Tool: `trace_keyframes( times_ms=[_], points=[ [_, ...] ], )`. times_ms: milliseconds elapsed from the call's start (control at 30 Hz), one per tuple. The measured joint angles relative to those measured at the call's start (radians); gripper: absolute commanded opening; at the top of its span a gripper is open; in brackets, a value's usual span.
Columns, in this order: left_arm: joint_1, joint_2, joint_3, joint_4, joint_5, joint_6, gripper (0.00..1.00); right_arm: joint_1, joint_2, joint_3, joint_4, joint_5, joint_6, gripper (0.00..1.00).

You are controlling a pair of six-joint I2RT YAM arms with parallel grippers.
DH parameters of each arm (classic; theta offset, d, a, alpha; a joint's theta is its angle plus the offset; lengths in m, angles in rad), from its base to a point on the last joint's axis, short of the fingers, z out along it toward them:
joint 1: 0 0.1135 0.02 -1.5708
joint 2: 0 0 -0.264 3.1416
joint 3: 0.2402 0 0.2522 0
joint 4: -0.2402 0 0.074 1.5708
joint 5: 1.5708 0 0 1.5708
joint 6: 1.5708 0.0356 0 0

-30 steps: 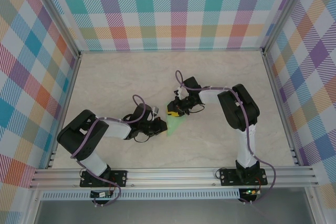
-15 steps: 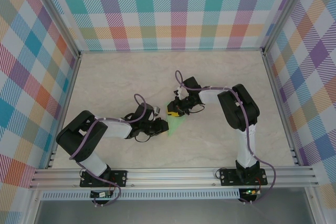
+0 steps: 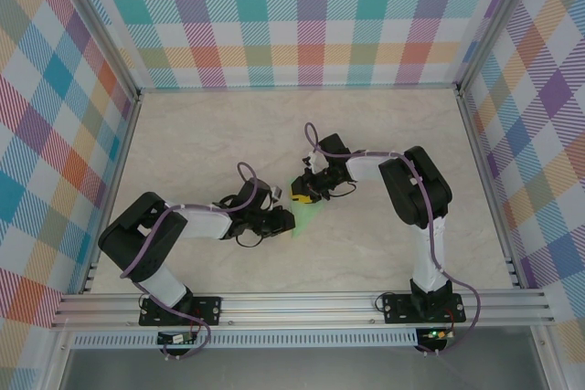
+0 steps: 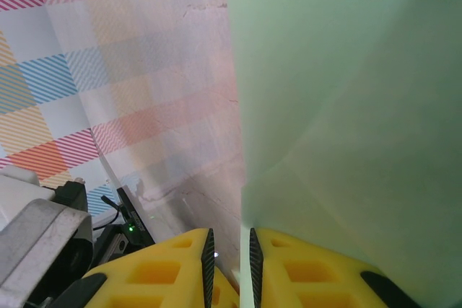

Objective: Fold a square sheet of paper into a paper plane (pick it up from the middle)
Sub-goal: Fourth fold the wing at the center of the table.

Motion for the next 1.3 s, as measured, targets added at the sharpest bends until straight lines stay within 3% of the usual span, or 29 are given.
trace_keyframes(
  times_ms=[267,900,1167,1300],
  points=[
    [-0.005,0.008,0.038,-0.092,-0.009,0.037,0.05,0.0,0.0,0.0,0.0,0.0,-0.002,0.23],
    [-0.018,0.01,0.046,-0.093,0.003,0.047,0.15,0.0,0.0,0.0,-0.001,0.003,-0.002,0.23],
    [-0.021,0.008,0.021,-0.051,0.005,0.022,0.0,0.0,0.0,0.0,-0.001,0.003,-0.002,0.23],
    [-0.021,0.008,0.017,-0.042,0.013,0.022,0.0,0.0,0.0,0.0,-0.001,0.003,-0.002,0.23]
  ],
)
